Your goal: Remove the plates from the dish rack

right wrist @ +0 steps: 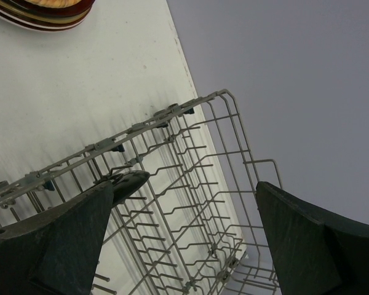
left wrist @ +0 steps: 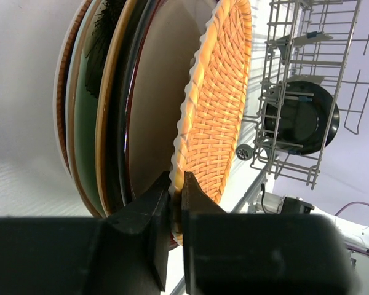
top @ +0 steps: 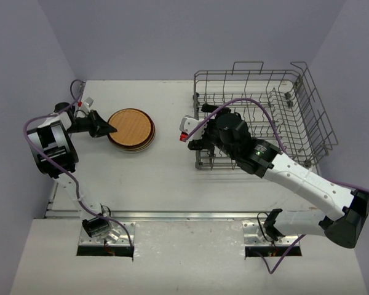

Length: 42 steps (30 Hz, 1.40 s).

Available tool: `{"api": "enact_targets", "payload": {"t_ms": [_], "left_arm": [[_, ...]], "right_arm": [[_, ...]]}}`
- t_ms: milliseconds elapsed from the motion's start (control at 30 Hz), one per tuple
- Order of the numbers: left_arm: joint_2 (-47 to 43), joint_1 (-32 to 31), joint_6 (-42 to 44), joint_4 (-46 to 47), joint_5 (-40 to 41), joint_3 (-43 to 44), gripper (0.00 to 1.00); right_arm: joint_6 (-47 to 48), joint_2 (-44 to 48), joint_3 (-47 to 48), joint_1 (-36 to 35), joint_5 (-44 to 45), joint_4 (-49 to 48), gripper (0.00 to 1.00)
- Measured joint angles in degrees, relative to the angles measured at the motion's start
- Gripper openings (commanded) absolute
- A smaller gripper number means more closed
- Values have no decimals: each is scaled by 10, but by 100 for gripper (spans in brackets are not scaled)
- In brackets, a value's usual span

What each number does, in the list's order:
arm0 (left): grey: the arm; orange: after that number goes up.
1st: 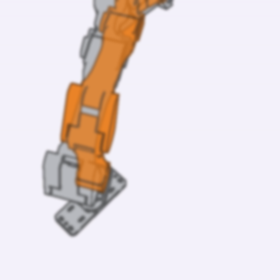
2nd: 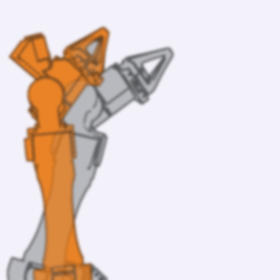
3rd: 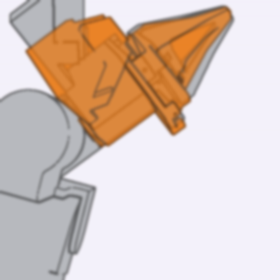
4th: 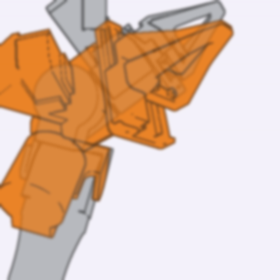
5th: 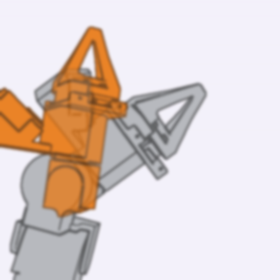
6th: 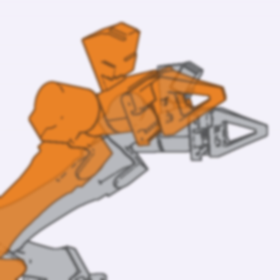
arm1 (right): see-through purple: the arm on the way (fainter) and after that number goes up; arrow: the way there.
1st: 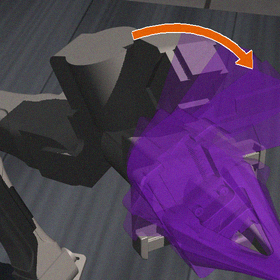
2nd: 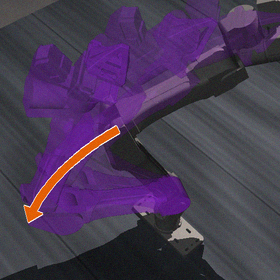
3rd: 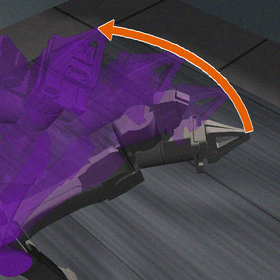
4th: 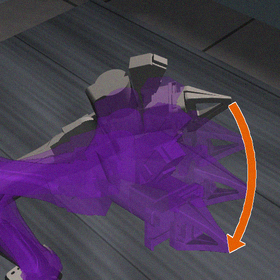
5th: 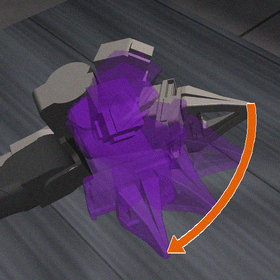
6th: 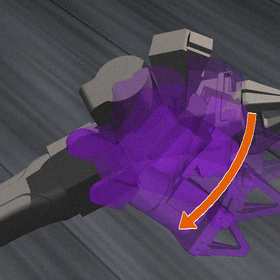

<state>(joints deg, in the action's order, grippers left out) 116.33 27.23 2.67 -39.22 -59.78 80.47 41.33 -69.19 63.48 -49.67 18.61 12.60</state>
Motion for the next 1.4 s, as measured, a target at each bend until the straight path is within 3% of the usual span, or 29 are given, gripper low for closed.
{"api": "enact_targets", "payload": {"t_ms": [67,233,567,700,833,1033,1400], "left_arm": [[0,2,0,-1,-2,0,38],[-12,5,1,-5,-9,4,54],[-32,35,18,-37,69,104,57],[-104,44,17,-19,161,120,61],[-217,43,22,17,264,121,64],[-391,34,61,67,344,39,66],[-434,12,102,64,396,-70,66]], "right_arm": [[-1,0,2,0,0,1,99],[-12,-3,16,0,0,9,99],[-48,-18,49,5,2,29,99],[-115,-40,91,38,-6,71,99],[-221,-91,166,122,-52,142,96],[-390,-171,200,261,-153,241,93],[-499,-221,197,272,-292,292,91]]}}
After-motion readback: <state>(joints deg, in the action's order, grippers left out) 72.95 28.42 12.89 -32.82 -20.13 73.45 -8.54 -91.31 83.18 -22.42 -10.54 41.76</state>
